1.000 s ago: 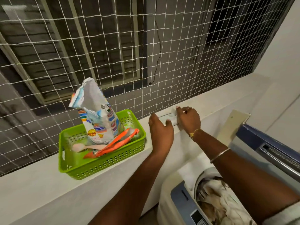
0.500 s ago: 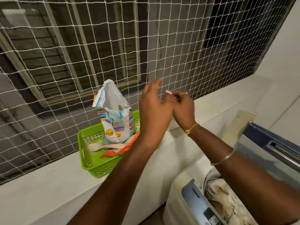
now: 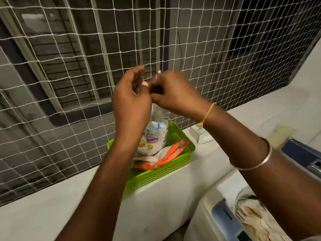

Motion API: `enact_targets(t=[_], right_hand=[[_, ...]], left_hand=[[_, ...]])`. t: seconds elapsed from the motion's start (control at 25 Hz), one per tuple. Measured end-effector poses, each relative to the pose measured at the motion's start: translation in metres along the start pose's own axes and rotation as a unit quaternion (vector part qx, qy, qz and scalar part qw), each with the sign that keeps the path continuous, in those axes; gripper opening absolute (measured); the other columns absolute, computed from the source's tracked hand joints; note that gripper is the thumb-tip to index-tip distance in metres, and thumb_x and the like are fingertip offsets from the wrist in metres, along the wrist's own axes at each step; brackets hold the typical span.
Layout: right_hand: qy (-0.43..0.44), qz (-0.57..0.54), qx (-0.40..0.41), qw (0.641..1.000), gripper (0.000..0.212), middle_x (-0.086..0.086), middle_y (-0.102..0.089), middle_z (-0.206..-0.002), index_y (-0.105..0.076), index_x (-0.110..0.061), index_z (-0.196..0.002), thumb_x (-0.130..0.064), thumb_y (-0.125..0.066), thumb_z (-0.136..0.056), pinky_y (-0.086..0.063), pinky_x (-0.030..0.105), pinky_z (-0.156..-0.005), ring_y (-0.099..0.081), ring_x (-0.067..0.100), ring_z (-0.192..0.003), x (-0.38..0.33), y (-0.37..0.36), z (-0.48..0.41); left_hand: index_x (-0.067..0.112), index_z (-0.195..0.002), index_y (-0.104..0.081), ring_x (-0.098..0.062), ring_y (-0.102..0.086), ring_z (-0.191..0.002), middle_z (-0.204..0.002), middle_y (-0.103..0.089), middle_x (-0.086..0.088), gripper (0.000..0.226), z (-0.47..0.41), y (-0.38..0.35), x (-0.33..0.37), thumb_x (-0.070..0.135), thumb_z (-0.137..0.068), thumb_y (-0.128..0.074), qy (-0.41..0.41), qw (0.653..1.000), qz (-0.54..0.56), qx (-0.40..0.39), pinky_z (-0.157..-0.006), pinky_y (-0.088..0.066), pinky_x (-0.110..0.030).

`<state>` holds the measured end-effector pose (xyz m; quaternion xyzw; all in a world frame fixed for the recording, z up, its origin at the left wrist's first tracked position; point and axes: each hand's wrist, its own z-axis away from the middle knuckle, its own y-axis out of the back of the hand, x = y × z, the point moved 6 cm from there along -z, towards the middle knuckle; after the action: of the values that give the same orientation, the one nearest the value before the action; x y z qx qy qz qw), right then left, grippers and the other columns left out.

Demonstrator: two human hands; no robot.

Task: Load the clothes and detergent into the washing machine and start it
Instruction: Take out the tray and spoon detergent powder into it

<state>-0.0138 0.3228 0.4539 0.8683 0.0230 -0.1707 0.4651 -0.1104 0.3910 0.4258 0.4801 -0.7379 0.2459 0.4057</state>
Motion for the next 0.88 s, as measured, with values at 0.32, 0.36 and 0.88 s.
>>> enact_targets(t=[0.32, 0.36, 0.88], right_hand=[[-0.015, 0.194, -0.166, 0.967, 0.026, 0.006, -0.072, -0.103, -0.074, -0.018, -0.108, -0.014, -0.076, -0.083, -0.053, 0.031, -0.08, -0.067, 0.024, -0.098, -0.002, -0.046, -0.007], [-0.018, 0.204, -0.173, 0.963, 0.028, 0.009, -0.071, -0.109, -0.072, -0.015, -0.112, -0.014, -0.075, -0.084, -0.052, 0.032, -0.083, -0.066, 0.026, -0.102, -0.002, -0.047, -0.008], [-0.042, 0.214, -0.231, 0.948, 0.039, 0.02, -0.058, -0.102, -0.047, 0.004, -0.13, -0.007, -0.06, -0.094, -0.036, 0.028, -0.07, -0.05, 0.024, -0.079, 0.013, -0.08, 0.002]], left_hand=[[0.012, -0.127, -0.066, 0.004, -0.065, -0.106, -0.114, -0.071, 0.006, 0.043, -0.006, 0.017, -0.034, -0.007, -0.09, -0.058, 0.015, 0.996, -0.065, -0.055, -0.098, -0.052, -0.02], [0.014, -0.126, -0.067, 0.009, -0.064, -0.103, -0.112, -0.07, 0.008, 0.043, -0.005, 0.017, -0.035, -0.007, -0.09, -0.058, 0.016, 0.996, -0.07, -0.059, -0.096, -0.052, -0.017], [0.019, -0.12, -0.071, 0.003, -0.067, -0.104, -0.112, -0.073, 0.011, 0.039, 0.007, 0.023, -0.059, -0.003, -0.09, -0.058, 0.024, 0.996, -0.058, -0.063, -0.096, -0.056, -0.029]])
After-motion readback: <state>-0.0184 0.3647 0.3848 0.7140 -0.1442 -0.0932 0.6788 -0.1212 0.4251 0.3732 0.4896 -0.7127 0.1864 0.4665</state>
